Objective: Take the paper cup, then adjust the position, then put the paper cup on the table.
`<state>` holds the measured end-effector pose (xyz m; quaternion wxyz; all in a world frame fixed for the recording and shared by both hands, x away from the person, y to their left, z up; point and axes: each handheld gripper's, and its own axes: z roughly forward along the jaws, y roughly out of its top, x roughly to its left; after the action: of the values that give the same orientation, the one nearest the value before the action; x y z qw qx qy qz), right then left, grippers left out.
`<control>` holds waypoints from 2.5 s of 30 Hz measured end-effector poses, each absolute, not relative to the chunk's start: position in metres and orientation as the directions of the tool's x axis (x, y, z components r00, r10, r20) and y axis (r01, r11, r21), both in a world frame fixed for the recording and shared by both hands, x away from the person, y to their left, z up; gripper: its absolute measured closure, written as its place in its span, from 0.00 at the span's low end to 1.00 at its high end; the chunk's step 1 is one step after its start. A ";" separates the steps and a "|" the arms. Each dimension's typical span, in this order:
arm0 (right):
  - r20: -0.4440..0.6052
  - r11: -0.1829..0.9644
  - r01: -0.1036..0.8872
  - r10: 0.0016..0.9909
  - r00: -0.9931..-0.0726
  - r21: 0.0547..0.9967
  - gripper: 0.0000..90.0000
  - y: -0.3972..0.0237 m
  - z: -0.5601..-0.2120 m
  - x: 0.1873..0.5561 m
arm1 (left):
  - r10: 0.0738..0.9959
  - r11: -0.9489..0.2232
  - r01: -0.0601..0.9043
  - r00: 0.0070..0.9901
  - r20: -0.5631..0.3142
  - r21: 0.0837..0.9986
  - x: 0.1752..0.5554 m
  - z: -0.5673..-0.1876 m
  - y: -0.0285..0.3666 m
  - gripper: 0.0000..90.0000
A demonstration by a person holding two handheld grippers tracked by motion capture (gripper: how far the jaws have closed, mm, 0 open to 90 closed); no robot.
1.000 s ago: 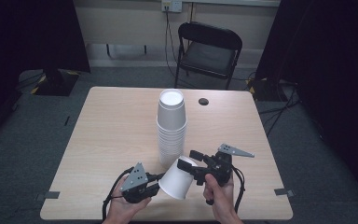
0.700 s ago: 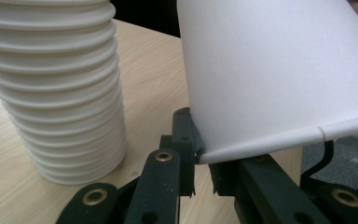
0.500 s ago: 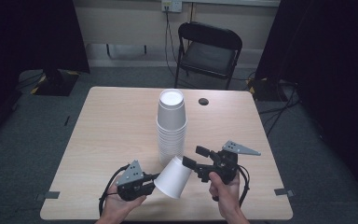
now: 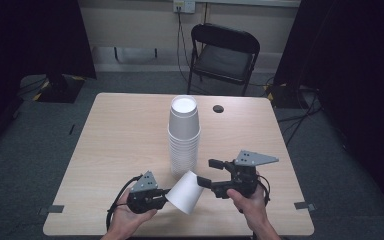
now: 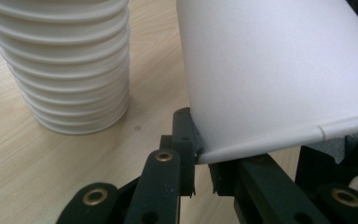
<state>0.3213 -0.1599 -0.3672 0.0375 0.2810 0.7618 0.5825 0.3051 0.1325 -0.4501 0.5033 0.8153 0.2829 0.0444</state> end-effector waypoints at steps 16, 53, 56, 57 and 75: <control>0.163 0.338 0.285 0.346 -0.924 0.897 0.17 -0.140 -0.379 0.319 | 0.476 -0.385 0.450 0.845 -0.245 0.806 0.309 -0.454 0.131 0.92; 0.042 0.465 0.128 0.190 -0.981 0.876 0.20 -0.125 -0.386 0.308 | 0.451 -0.382 0.495 0.837 -0.310 0.780 0.312 -0.457 0.132 0.92; 0.025 0.490 0.111 0.178 -0.984 0.865 0.20 -0.123 -0.387 0.307 | 0.452 -0.371 0.499 0.834 -0.317 0.783 0.312 -0.457 0.133 0.92; 0.023 0.494 0.106 0.171 -0.985 0.863 0.19 -0.124 -0.388 0.308 | 0.451 -0.367 0.501 0.833 -0.321 0.784 0.312 -0.457 0.134 0.92; -0.031 0.594 0.066 0.152 -0.988 0.802 0.16 -0.124 -0.401 0.305 | 0.399 -0.219 0.569 0.794 -0.459 0.793 0.316 -0.453 0.146 0.96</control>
<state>0.3049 -0.1236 -0.4005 0.0482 0.0613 0.8914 0.4465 0.3158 0.1463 -0.4534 0.5415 0.7769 0.3116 -0.0782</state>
